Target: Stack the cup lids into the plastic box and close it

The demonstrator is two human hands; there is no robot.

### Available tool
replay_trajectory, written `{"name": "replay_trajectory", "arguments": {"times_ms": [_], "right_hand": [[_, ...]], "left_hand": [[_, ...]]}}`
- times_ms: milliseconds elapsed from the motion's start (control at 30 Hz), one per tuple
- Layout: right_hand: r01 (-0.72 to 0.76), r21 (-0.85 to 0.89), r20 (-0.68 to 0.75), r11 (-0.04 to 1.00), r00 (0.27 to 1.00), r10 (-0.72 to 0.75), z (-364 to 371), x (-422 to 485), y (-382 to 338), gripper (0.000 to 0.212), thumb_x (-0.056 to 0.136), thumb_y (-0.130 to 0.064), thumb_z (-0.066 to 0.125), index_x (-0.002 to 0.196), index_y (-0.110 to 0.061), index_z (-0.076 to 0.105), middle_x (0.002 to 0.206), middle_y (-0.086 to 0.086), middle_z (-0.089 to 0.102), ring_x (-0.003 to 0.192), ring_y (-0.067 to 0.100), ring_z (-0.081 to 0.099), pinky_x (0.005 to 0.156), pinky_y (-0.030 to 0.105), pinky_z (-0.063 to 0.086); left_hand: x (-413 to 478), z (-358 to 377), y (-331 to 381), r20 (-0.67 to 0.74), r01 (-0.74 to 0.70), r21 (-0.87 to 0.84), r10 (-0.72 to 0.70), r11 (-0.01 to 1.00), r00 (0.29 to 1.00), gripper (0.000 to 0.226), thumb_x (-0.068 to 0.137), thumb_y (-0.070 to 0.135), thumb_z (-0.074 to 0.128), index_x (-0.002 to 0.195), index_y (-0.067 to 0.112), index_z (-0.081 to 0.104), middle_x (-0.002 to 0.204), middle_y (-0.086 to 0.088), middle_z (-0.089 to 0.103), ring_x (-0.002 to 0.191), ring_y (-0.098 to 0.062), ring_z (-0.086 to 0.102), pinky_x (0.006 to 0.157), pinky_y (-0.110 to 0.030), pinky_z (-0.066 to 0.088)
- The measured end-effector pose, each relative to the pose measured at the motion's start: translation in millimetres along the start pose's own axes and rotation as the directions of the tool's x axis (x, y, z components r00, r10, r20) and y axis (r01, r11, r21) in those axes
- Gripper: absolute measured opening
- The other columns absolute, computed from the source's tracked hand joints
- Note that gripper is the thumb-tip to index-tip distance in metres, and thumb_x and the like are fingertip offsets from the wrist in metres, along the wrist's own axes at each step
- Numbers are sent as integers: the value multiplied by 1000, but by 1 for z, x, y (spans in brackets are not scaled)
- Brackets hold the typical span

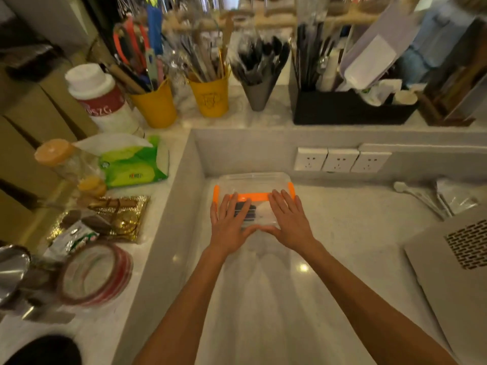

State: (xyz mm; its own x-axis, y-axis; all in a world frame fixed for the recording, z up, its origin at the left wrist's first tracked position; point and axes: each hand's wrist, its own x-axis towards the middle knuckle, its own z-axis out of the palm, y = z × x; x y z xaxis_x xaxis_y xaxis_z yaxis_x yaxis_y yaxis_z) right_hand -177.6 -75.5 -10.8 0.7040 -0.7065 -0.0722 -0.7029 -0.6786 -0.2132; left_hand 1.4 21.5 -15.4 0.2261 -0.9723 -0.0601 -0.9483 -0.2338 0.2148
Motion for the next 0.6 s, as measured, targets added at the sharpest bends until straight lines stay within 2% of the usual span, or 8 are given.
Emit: {"name": "replay_trajectory", "arguments": {"times_ms": [67,167,200,300,367,467,533,600], "right_hand": [[-12,4,8,1000,1000,12,-5,35,5,98,87,-72,40,158,-11,12,167,9,8,154,28,4,123,48,0],[-28,-20,28,999,999,29,-9,70,8,101,86,-75,39,158,-11,9,167,8,5,154,27,1,123,50,-2],[-42,-10,29,999,999,42,-9,78,9,102,85,-76,40,158,-12,8,167,7,5,154,27,1,122,50,-2],[-65,16,-15,998,998,65,-2,87,8,102,85,-76,40,158,-12,10,167,8,6,154,27,1,122,50,-2],[-59,1,1,998,998,59,3,85,9,102,85,-76,39,158,-12,8,167,8,5,154,27,0,121,51,-3],[-63,-23,27,998,998,63,-9,86,5,101,86,-76,37,158,-13,4,167,8,0,153,30,-5,121,52,-5],[-94,-113,-10,989,996,94,-17,81,-4,100,87,-74,39,158,-17,-1,166,10,-9,152,37,-12,119,58,-9],[-189,-132,-164,973,972,166,-15,57,-15,98,87,-69,46,157,-25,-6,165,12,-14,149,40,-16,119,61,-11]], "left_hand": [[34,-7,-10,25,26,9,-26,1000,999,97,74,84,7,157,35,22,169,-5,11,156,-29,6,122,-54,-4],[70,-12,-23,95,56,41,-59,998,994,82,87,78,32,158,41,11,171,-2,2,157,-25,-2,122,-53,-8],[76,-12,-27,104,52,59,-58,997,993,84,87,79,31,158,41,9,171,-1,1,157,-25,-3,122,-54,-7],[84,-18,-32,64,22,74,-27,997,998,102,69,88,4,158,39,14,170,-2,9,157,-26,1,122,-55,-3],[79,-19,-31,37,2,57,-4,998,999,107,64,88,2,157,38,20,169,-2,14,156,-26,4,122,-55,-2],[82,-30,-30,117,5,60,-12,998,993,114,60,90,-7,159,36,14,170,-4,6,156,-29,-2,122,-58,-3],[79,-40,-20,147,46,90,-59,995,987,102,70,86,-4,159,37,9,170,-4,-2,156,-32,-9,120,-63,-2],[60,-33,1,8,141,12,-141,990,990,74,92,71,22,158,39,13,170,-4,-3,156,-32,-6,117,-68,0]]}}
